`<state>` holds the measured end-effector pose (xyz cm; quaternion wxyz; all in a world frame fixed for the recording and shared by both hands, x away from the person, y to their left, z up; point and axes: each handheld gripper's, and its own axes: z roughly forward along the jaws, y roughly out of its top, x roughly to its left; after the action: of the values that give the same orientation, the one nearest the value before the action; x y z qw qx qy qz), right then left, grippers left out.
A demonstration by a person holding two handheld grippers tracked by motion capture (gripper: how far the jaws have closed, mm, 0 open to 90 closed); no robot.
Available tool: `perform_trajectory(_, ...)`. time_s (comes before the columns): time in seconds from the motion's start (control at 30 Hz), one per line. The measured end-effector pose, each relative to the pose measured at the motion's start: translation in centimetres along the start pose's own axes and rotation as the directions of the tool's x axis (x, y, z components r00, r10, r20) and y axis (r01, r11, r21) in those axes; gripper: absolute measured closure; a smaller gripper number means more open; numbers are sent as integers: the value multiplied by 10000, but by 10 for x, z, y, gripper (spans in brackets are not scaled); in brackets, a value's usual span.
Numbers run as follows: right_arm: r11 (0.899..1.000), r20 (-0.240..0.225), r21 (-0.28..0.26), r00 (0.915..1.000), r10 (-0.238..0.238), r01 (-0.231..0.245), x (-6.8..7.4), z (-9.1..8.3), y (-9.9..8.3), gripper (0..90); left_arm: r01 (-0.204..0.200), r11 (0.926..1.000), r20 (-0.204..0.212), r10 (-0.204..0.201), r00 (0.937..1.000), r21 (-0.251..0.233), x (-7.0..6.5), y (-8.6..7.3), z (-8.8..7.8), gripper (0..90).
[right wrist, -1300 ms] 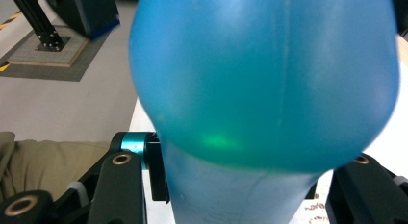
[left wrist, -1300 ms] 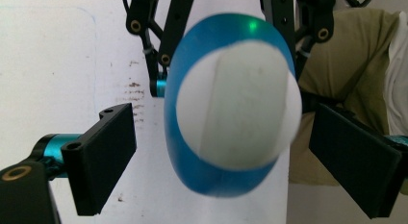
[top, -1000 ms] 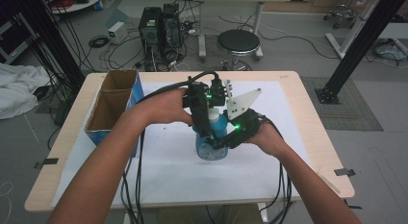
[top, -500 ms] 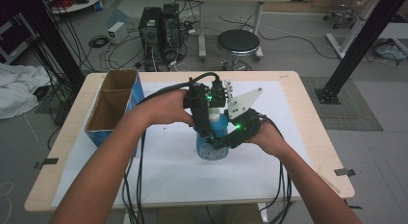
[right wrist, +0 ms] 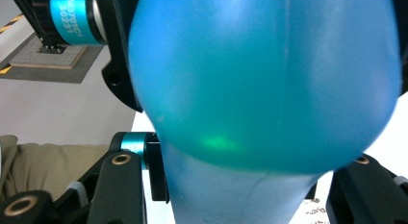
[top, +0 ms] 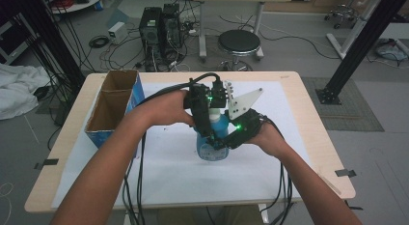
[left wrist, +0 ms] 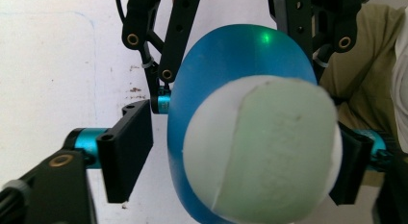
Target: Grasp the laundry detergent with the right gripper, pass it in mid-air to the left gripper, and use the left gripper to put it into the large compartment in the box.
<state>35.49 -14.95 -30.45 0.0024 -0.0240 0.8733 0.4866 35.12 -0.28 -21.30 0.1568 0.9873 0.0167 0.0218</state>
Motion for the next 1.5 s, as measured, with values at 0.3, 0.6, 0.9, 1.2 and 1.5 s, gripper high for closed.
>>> perform_trajectory(0.3, 10000, -36, 3, 10000, 0, 0, 0, 1, 0, 455, -111, 9999, 20, 111, 9999, 39, -1, 1, 1, 288)
perform_trajectory(0.6, 10000, -72, 34, 10000, -30, 30, 0, 2, 0, 455, -221, 9998, 134, 221, 9997, -12, -3, 1, 0, 353)
perform_trajectory(0.9, 10000, -141, 60, 9999, -70, 70, 2, 3, 1, 456, -380, 9993, 184, 379, 9991, 69, -5, 1, 0, 382)
perform_trajectory(1.2, 9999, -175, 53, 9997, -147, 148, 4, 3, 3, 456, -451, 9987, 141, 448, 9989, 223, -8, 2, -2, 384)
perform_trajectory(1.5, 9990, -299, 368, 9993, -232, 243, 6, -1, 7, 382, -615, 9975, 77, 613, 9981, 343, -13, 5, -9, 384)
